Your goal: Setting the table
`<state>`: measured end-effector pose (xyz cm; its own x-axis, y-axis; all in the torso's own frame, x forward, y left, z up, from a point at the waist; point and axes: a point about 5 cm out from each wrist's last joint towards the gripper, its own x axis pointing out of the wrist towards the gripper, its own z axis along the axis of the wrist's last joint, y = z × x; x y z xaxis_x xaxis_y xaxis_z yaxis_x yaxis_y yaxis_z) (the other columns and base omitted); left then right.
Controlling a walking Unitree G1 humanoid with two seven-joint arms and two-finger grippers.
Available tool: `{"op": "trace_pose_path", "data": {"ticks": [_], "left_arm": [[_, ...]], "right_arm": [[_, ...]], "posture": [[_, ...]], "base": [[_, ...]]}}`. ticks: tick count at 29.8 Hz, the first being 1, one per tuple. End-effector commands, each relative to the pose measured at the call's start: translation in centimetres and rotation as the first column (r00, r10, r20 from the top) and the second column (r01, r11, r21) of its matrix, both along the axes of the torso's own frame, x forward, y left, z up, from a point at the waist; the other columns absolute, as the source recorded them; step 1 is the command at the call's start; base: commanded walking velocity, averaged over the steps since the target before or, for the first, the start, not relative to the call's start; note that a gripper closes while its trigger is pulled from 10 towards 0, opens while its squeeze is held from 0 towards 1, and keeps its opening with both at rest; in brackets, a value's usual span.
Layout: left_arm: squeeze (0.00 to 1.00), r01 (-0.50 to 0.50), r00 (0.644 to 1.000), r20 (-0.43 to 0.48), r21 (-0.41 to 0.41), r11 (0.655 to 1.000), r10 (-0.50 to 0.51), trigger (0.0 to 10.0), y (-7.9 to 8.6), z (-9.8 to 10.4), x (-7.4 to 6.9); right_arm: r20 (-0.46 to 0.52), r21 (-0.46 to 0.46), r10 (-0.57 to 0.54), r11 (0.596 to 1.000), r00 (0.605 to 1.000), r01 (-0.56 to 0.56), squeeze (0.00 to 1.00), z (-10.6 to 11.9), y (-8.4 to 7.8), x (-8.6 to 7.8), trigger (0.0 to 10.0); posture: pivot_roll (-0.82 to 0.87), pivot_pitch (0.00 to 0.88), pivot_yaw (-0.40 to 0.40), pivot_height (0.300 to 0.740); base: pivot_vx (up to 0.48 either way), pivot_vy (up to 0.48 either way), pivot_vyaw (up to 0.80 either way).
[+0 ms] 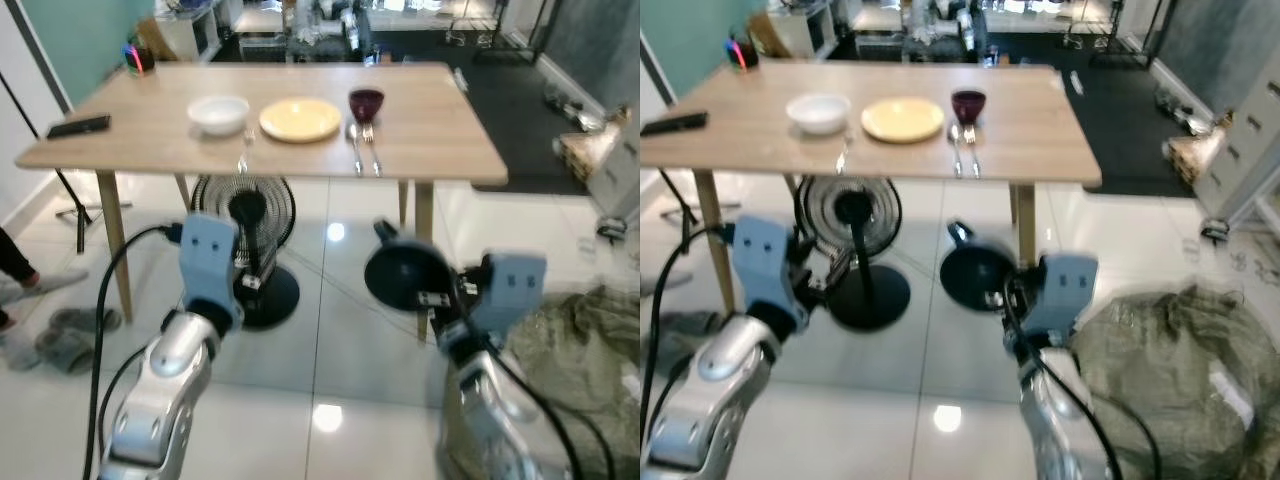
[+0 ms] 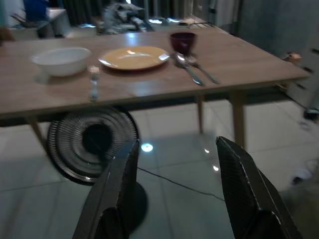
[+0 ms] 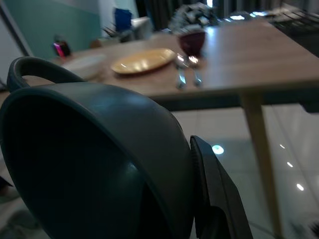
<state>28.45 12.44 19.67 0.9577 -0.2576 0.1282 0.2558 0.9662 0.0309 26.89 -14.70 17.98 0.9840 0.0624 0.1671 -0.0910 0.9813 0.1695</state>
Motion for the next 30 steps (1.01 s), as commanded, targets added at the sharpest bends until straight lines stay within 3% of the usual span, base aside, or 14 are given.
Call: {"op": "trace_pose_path", "data": {"ticks": [1, 7, 15, 25, 30], "left_arm": [[0.0, -0.014, 1.0, -0.016, 0.006, 1.0, 0.014, 10.0, 0.4, -0.3, 0.0], [0.0, -0.014, 1.0, -0.015, 0.007, 1.0, 0.014, 10.0, 0.3, -0.3, 0.0], [0.0, -0.017, 1.0, -0.013, 0.008, 1.0, 0.017, 10.0, 0.4, -0.3, 0.0], [0.0, -0.013, 1.0, -0.013, 0.008, 1.0, 0.013, 10.0, 0.4, -0.3, 0.0], [0.0, -0.017, 1.0, -0.011, 0.007, 1.0, 0.017, 10.0, 0.4, -0.2, 0.0]], "right_arm": [[0.006, 0.006, 0.011, 1.0, 1.0, -0.011, 0.0, 0.0, 0.4, 0.0, 10.0], [0.032, -0.004, 0.004, 1.0, 0.999, -0.004, 0.0, 0.5, 0.4, 0.2, 10.0], [0.077, -0.136, -0.013, 0.99, 0.997, 0.024, 0.0, 1.5, -0.3, 0.9, 10.0], [0.115, -0.146, 0.004, 0.989, 0.993, 0.013, 0.0, 2.4, 0.0, 1.6, 10.0], [0.105, -0.081, 0.0, 0.997, 0.995, 0.008, 0.0, 2.5, 0.2, 2.1, 10.0]], "posture": [[-0.05, 0.0, 0.088, 0.74], [-0.04, 0.0, 0.087, 0.74], [-0.04, 0.0, 0.088, 0.74], [-0.03, 0.0, 0.088, 0.74], [-0.03, 0.0, 0.084, 0.74]], "base": [[0.48, 0.0, 0.0], [0.48, 0.0, 0.0], [0.48, 0.0, 0.0], [0.48, 0.0, 0.0], [0.48, 0.0, 0.0]]}}
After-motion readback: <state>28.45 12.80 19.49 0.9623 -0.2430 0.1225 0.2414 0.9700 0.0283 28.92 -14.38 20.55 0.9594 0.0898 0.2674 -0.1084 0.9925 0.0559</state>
